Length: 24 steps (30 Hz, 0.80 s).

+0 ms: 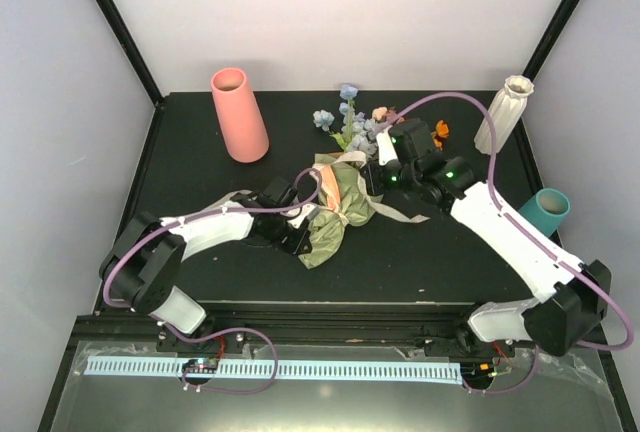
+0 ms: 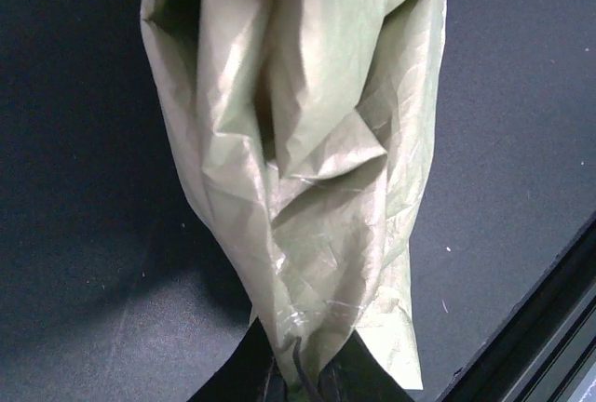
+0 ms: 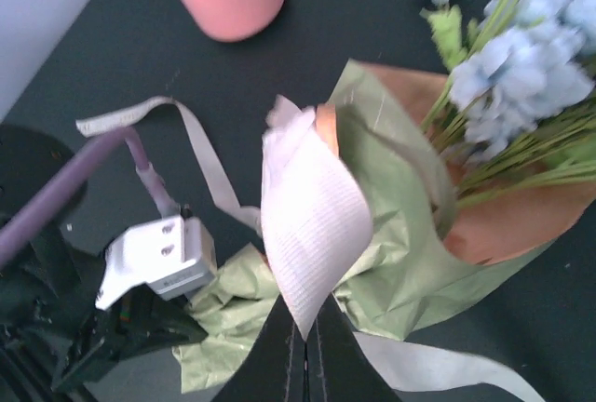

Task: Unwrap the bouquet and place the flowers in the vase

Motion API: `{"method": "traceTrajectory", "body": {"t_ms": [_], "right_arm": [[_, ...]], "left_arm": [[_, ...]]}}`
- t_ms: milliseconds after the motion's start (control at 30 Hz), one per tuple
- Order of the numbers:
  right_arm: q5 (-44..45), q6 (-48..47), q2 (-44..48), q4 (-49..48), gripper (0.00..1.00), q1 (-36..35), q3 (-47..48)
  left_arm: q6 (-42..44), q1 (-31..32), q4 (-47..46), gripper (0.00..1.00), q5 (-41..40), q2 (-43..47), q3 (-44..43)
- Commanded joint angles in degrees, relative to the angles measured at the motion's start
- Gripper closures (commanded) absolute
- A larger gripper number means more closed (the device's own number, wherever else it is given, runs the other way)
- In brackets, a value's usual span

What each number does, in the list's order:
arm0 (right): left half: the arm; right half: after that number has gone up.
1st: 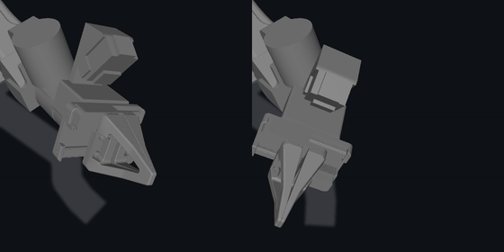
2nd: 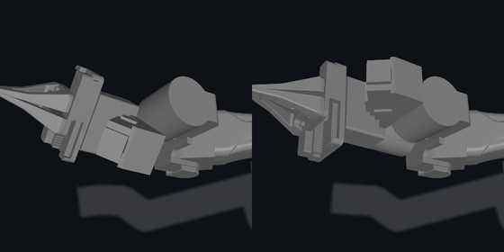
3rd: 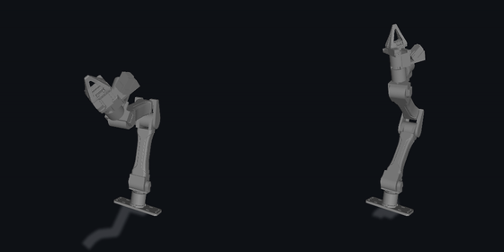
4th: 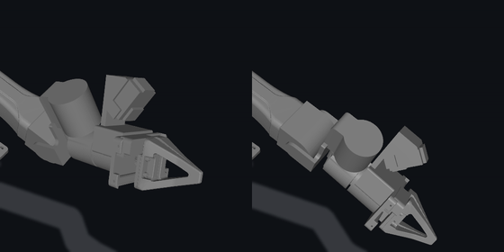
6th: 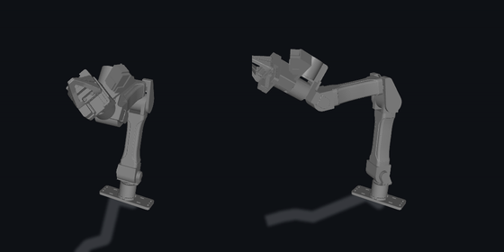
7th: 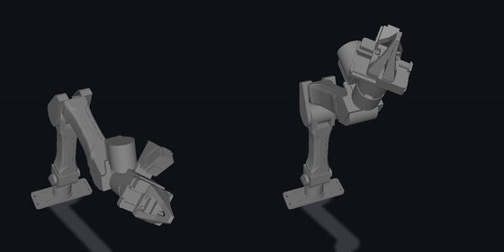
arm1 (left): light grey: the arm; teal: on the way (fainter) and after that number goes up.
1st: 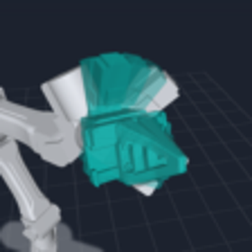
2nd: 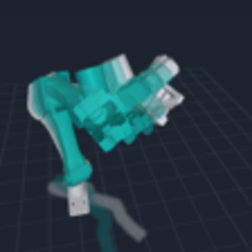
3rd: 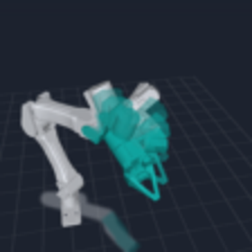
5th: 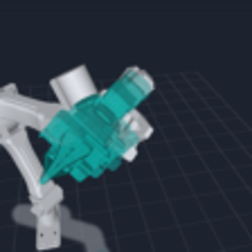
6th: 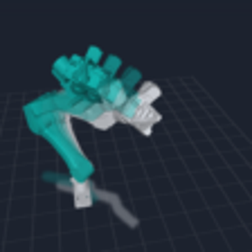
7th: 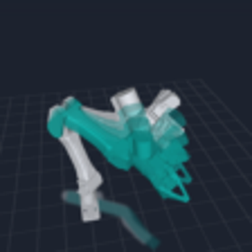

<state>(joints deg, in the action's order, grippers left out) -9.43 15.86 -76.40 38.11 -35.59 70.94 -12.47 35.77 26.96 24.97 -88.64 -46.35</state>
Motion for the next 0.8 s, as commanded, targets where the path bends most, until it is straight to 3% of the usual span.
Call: {"method": "traceTrajectory", "body": {"t_ms": [0,300,467,567,733,767], "right_arm": [[6.86,2.81,2.35,4.02,0.98,0.23,5.44],[19.29,4.91,10.94,4.49,0.99,0.2,6.28],[17.56,3.76,15.44,5.83,0.99,0.26,0.55],[9.78,3.55,16.0,4.75,0.98,0.2,0.14],[-16.35,4.05,12.06,-6.93,0.97,0.07,2.58],[-18.31,4.79,10.16,-7.66,0.96,0.03,4.29]], "left_arm": [[0.36,0.51,-0.16,0.93,-0.98,3.05,0.68],[0.17,0.47,0.65,0.91,-1.76,4.33,1.48],[0.35,0.53,2.67,0.81,-2.78,6.37,0.62],[0.36,0.46,3.78,0.75,-3.87,8.63,0.71],[-0.24,0.46,6.52,0.63,-5.15,12.03,0.69],[-0.44,0.45,7.12,0.59,-5.7,13.14,0.53]]}}
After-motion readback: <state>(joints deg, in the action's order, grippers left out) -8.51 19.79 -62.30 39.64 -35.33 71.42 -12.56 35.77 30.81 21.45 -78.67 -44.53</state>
